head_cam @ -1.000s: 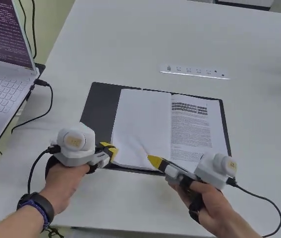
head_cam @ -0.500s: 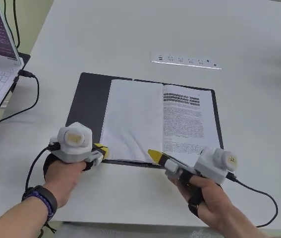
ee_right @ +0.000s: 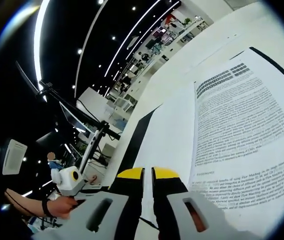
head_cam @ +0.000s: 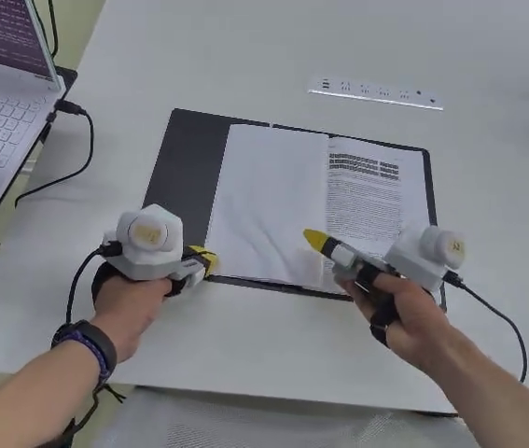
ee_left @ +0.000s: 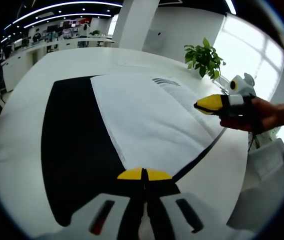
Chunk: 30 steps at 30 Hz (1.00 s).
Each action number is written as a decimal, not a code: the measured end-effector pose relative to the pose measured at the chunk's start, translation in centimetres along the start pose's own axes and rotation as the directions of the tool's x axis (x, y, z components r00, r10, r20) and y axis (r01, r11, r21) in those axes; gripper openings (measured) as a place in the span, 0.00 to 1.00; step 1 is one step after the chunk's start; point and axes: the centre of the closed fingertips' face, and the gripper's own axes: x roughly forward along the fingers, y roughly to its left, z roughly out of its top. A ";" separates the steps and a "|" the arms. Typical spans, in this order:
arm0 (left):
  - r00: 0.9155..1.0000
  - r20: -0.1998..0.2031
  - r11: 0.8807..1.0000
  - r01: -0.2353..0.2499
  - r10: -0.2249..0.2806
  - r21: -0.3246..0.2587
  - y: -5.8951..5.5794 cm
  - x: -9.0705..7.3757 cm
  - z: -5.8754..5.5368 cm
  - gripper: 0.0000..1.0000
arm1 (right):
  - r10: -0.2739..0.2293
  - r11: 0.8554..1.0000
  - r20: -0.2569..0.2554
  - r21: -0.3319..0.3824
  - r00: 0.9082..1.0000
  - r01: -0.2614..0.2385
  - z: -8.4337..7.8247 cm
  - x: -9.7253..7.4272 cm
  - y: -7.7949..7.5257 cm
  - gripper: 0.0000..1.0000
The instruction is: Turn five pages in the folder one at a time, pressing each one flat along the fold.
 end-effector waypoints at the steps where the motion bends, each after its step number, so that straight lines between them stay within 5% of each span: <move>1: 1.000 0.001 1.000 -0.002 0.002 -0.002 0.0 0.0 0.0 0.00 | -0.005 1.000 0.010 0.001 1.000 0.005 0.4 0.2 -0.3 0.03; 12: 1.000 -0.003 1.000 -0.001 0.001 0.003 0.2 0.3 0.0 0.00 | -0.029 1.000 0.020 -0.010 0.999 0.029 2.3 2.4 -0.9 0.00; 22: 1.000 -0.009 1.000 -0.022 0.022 -0.007 0.2 0.5 0.1 0.00 | -0.098 0.995 0.041 -0.027 0.994 0.099 3.3 3.4 -3.0 0.00; 30: 0.999 -0.006 0.998 -0.034 0.034 -0.057 0.3 0.6 0.2 0.00 | -0.083 0.996 0.090 -0.022 0.993 0.085 4.4 4.0 -3.1 0.00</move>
